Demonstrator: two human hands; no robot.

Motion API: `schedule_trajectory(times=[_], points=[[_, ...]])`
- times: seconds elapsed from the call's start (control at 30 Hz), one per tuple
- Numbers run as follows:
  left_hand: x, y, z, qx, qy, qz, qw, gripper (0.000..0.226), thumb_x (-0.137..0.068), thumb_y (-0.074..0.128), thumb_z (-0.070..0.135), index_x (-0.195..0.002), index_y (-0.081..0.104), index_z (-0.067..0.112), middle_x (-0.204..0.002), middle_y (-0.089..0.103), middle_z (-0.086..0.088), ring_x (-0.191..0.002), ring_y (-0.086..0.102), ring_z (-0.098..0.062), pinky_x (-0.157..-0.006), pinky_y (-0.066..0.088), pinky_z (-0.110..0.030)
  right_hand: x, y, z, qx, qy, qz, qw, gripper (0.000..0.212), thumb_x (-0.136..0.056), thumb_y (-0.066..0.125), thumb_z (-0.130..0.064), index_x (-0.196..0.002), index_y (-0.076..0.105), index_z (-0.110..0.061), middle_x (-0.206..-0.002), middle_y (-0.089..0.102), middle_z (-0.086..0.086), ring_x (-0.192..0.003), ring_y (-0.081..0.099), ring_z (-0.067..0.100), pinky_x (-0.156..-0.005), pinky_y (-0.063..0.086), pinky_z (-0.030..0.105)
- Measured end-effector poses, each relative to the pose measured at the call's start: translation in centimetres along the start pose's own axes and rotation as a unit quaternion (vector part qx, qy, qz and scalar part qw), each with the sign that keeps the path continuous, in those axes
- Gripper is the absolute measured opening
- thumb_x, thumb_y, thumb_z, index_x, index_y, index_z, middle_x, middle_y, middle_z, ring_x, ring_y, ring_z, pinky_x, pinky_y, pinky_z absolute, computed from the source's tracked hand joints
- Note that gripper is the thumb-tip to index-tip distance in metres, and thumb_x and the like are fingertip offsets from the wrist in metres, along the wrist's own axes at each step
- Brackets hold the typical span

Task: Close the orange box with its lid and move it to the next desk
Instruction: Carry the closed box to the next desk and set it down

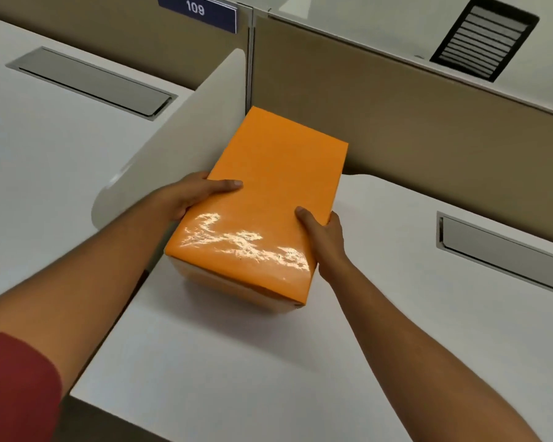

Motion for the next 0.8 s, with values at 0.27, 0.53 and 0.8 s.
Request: schedule_trajectory(times=[0.27, 0.53, 0.8], points=[[-2.1, 1.0, -2.0, -0.083, 0.019, 0.053, 0.995, 0.099, -0.065, 0.084, 0.071, -0.147, 0.057, 0.023, -0.134, 0.073, -0.007, -0.106, 0.076, -0.027, -0.088, 0.063, -0.047, -1.1, -0.7, 1.8, 0.01, 0.036, -0.004, 0.999, 0.092, -0.085, 0.075, -0.062, -0.158, 0.03, -0.026, -0.153, 0.054, 0.006, -0.129, 0.062, 0.035, -0.11, 0.051, 0.058], [2.2, 5.2, -6.2, -0.508, 0.324, 0.176, 0.778, 0.074, -0.1, 0.031, 0.066, -0.156, 0.048, 0.02, -0.17, 0.035, -0.009, -0.158, 0.029, -0.033, -0.126, 0.026, -0.055, 4.7, 0.6, 2.0, 0.383, -0.282, 0.049, 0.878, 0.071, -0.103, 0.045, -0.052, -0.164, 0.029, -0.02, -0.176, 0.016, 0.006, -0.163, 0.008, 0.032, -0.129, 0.015, 0.054], [-0.6, 5.0, -5.6, -0.547, 0.305, 0.149, 0.765, 0.077, -0.101, 0.019, 0.07, -0.163, 0.034, 0.029, -0.175, 0.025, -0.001, -0.163, 0.017, -0.027, -0.131, 0.012, -0.055, 2.4, 3.6, 2.3, 0.499, -0.254, 0.009, 0.829, 0.074, -0.104, 0.028, -0.064, -0.168, 0.017, -0.029, -0.178, 0.001, 0.003, -0.164, -0.01, 0.03, -0.13, 0.003, 0.059]])
Point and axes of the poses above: each hand's wrist, its own x-axis away from the middle knuckle, its own y-axis out of the palm, z = x × y, the point moved 1 cm from there along -x, towards the middle knuckle
